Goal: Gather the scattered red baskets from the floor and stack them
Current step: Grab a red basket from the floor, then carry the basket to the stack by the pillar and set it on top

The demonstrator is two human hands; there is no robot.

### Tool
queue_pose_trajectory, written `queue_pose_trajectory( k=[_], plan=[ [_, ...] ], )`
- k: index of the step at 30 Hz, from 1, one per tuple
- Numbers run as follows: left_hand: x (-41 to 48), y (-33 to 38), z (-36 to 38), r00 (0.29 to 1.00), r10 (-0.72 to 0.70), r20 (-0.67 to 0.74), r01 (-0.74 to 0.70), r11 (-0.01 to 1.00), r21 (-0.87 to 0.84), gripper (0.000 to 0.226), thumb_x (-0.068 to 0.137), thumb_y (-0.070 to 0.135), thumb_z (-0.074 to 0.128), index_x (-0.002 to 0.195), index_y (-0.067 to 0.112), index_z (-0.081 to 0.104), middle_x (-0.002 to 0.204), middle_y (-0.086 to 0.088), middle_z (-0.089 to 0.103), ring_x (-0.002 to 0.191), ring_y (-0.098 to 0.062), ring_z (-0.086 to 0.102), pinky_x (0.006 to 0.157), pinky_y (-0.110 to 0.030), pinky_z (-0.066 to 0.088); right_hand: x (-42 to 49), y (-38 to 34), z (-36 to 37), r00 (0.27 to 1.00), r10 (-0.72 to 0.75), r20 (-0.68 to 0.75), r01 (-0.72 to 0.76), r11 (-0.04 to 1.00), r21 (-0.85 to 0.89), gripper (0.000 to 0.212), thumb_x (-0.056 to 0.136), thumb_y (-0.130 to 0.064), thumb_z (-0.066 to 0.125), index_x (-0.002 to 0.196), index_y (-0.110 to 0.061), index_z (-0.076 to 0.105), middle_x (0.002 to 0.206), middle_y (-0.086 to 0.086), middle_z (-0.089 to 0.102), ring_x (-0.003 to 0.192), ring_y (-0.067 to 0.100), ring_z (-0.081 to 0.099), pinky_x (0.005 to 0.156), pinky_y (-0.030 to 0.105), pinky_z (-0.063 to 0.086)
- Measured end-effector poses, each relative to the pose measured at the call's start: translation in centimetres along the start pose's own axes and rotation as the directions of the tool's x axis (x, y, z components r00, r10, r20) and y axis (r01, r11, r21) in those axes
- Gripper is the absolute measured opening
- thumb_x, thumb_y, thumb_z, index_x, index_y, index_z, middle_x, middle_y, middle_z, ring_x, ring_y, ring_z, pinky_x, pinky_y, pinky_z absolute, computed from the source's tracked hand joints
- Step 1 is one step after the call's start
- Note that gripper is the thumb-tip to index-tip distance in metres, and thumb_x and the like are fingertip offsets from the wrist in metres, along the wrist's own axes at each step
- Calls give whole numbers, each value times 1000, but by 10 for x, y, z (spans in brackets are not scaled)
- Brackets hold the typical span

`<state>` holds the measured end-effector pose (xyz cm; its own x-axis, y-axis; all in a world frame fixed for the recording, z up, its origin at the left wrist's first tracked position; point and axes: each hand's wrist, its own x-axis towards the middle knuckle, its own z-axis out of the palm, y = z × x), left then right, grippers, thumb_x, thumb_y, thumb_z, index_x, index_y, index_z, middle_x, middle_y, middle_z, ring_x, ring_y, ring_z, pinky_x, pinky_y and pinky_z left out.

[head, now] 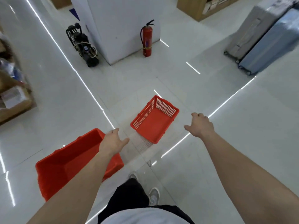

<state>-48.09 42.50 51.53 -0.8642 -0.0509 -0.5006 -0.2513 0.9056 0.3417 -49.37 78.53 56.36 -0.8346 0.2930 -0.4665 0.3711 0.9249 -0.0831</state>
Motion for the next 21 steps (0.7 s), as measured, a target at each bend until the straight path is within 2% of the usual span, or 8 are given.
queue_pose_trajectory(
  k=[7, 14, 21],
  plan=[
    [61, 37, 8, 999, -15, 35, 15, 1000, -8, 85, 84, 60, 59, 152, 17, 31, 155, -9, 37, 139, -29, 39, 107, -48, 41, 66, -1, -6, 998, -20, 61, 23, 998, -50, 73, 87, -48, 63, 145, -12, 37, 142, 12, 45, 130, 33, 44, 99, 48, 43],
    [155, 53, 15, 986, -99, 132, 108, 992, -62, 86, 85, 59, 59, 152, 14, 31, 153, -13, 39, 138, -31, 39, 111, -46, 36, 176, -33, -16, 988, -52, 144, 73, 987, -145, 69, 87, -48, 63, 142, -12, 40, 139, 12, 47, 128, 33, 45, 99, 48, 43],
    [242, 39, 35, 952, -233, 199, 249, 967, -60, 81, 86, 56, 58, 151, 14, 33, 152, -11, 39, 137, -31, 39, 109, -45, 36, 297, -90, 5, 958, -192, 215, 239, 946, -220, 65, 84, -49, 63, 136, -15, 45, 131, 10, 52, 122, 32, 50, 94, 47, 45]
  ],
)
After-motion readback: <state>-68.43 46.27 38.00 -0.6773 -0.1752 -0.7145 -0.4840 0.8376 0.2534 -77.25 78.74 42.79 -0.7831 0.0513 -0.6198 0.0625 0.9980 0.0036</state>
